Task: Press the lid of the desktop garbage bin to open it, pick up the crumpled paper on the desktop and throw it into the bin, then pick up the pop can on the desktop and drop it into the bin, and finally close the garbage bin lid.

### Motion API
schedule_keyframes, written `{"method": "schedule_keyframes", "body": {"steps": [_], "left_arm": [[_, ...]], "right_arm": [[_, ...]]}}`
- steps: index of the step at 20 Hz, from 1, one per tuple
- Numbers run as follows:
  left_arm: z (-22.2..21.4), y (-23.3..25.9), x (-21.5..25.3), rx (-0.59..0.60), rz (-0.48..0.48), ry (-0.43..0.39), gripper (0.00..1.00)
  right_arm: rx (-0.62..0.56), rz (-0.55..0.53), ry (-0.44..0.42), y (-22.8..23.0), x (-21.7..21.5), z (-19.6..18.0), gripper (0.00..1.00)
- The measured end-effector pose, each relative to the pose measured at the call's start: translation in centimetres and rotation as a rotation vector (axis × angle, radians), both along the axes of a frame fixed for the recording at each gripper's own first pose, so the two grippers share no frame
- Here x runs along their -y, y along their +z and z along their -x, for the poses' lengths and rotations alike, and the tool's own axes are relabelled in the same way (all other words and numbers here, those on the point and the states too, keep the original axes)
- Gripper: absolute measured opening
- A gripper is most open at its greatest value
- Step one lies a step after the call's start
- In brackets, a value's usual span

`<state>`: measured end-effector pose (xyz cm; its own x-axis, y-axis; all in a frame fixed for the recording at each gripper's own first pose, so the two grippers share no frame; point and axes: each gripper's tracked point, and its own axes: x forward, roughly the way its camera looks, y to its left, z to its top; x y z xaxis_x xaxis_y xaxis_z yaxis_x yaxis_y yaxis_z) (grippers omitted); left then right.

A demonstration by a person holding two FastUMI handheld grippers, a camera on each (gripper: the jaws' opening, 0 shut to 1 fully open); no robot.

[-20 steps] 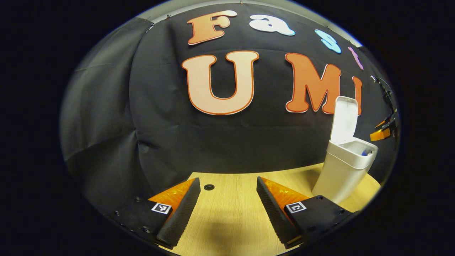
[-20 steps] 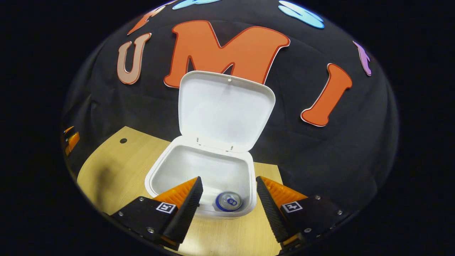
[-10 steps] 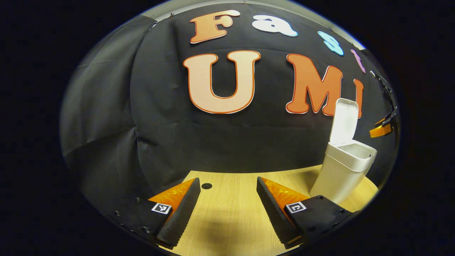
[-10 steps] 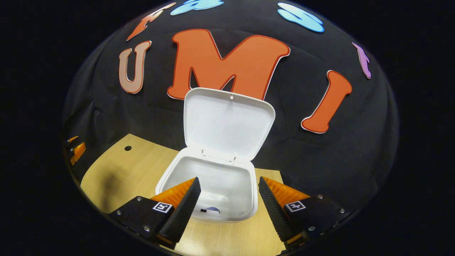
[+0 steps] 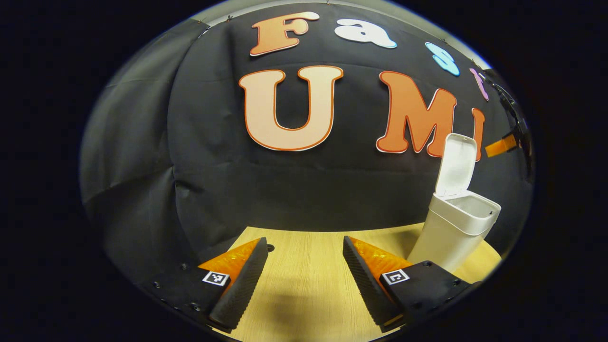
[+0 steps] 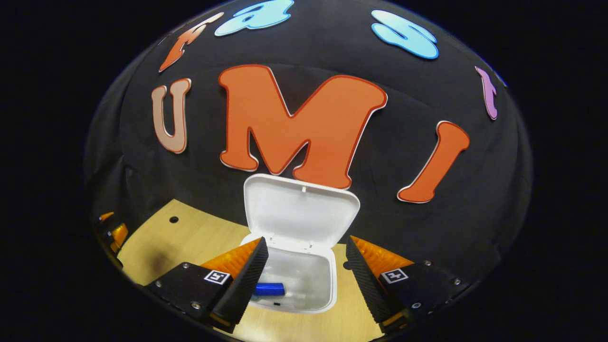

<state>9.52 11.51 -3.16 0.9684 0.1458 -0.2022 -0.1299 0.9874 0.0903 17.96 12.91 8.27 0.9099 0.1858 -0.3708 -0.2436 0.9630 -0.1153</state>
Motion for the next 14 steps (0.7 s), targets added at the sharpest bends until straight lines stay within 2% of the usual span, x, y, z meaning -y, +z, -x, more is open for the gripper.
{"method": "schedule_keyframes", "body": {"steps": [3,6,10,14], "left_arm": [[0.0,0.1,0.0,0.001,-0.004,0.002,1.00],[0.0,0.0,-0.2,-0.001,-0.010,-0.002,1.00],[0.1,-0.1,-1.1,-0.003,-0.027,0.005,1.00],[0.3,-0.7,-2.3,-0.018,-0.022,0.025,1.00]], "right_arm": [[0.006,-0.035,-0.012,3.5,-0.3,-1.8,0.99],[0.034,-0.017,-0.013,6.8,-0.9,-4.2,0.99],[0.010,0.000,-0.011,8.5,-2.5,-6.9,0.99],[-0.049,0.018,-0.025,7.5,-3.5,-9.6,0.99]]}}
